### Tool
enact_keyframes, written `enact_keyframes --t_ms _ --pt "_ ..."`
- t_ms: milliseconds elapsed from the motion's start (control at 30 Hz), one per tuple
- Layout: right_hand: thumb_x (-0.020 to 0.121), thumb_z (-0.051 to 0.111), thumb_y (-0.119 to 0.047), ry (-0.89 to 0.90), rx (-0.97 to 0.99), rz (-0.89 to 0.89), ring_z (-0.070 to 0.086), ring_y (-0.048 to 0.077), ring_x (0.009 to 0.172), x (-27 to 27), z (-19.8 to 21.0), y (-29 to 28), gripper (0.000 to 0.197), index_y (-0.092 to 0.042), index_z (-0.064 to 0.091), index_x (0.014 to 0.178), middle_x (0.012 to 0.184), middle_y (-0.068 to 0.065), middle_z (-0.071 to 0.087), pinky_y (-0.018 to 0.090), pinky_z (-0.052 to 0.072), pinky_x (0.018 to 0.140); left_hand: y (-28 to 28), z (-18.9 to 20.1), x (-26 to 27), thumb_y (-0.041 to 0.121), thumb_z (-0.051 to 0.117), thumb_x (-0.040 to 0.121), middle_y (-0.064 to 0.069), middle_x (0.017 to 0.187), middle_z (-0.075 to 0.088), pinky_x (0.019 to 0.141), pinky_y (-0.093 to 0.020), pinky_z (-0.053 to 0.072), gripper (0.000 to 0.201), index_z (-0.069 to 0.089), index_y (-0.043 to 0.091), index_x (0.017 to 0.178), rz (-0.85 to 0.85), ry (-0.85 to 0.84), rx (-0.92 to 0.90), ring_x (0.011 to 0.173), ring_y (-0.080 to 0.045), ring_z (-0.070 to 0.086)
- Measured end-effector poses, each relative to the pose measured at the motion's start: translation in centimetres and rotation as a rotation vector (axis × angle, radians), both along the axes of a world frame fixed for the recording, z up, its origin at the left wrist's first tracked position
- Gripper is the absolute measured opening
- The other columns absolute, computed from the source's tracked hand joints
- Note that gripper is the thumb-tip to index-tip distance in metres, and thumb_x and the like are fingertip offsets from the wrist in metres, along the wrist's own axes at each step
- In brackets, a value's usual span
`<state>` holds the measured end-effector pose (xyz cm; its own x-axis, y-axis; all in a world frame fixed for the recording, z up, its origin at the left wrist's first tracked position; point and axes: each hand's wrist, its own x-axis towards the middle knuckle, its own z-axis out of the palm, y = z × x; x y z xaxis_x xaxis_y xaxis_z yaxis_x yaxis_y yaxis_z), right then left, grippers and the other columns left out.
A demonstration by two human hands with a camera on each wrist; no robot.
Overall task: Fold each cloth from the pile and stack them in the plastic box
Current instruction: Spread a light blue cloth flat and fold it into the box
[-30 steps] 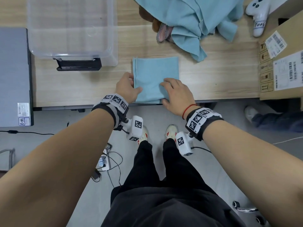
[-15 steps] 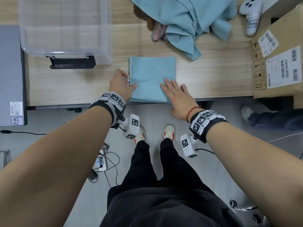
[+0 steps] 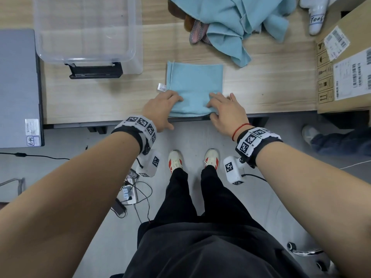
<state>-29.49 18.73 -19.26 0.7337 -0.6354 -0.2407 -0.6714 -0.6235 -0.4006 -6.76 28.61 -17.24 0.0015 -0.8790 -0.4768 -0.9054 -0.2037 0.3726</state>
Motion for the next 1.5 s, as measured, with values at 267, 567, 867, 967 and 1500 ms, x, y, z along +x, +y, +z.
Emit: enact_keyframes --t_ms 267,567,867,967,1500 --pt "0.092 0.039 -0.025 0.054 0.106 -0.161 0.053 0.036 0.074 0.2 1.8 -1.9 0.019 -0.015 0.047 0.106 0.076 0.011 0.059 0.036 0.038 0.062 -1.2 -0.3 -0.7 0.019 0.071 0.082 -0.007 0.110 0.058 0.085 -0.038 0.044 0.038 0.058 0.016 0.118 0.055 -0.075 -0.016 0.100 -0.029 0.057" --pt "0.101 0.033 -0.034 -0.029 0.248 -0.291 0.055 0.035 0.072 1.4 1.8 -3.9 0.026 -0.013 0.043 0.111 0.080 0.012 0.059 0.039 0.042 0.063 -1.3 -0.5 0.9 0.043 0.057 0.093 0.001 0.068 0.052 0.060 -0.027 0.032 0.029 0.059 0.017 0.082 0.527 0.206 -0.087 0.070 -0.019 0.050" --pt "0.102 0.033 -0.031 -0.039 0.330 -0.465 0.056 0.037 0.085 3.5 1.3 -6.1 0.026 -0.008 0.043 0.109 0.089 0.015 0.056 0.037 0.039 0.068 -3.3 -2.0 1.8 0.050 0.056 0.091 0.007 0.102 0.066 0.088 -0.026 0.049 0.042 0.063 0.020 0.120 0.681 0.446 -0.017 0.095 -0.011 0.063" --pt "0.102 0.032 -0.031 -0.022 0.359 -0.515 0.056 0.036 0.092 3.6 1.2 -6.3 0.029 -0.006 0.046 0.108 0.095 0.017 0.057 0.037 0.040 0.073 -3.7 -2.9 2.4 0.062 0.054 0.085 0.005 0.098 0.070 0.091 -0.038 0.052 0.046 0.066 0.027 0.113 0.649 0.360 -0.003 0.093 -0.016 0.066" --pt "0.094 0.045 -0.025 -0.055 -0.084 -0.478 0.055 0.034 0.098 4.0 0.4 -6.5 0.026 -0.005 0.050 0.111 0.111 0.015 0.055 0.040 0.044 0.074 -6.1 -3.0 2.1 0.056 0.050 0.087 0.005 0.050 0.026 0.048 -0.025 0.024 0.055 0.024 0.021 0.053 0.708 0.065 0.061 0.047 -0.017 0.029"
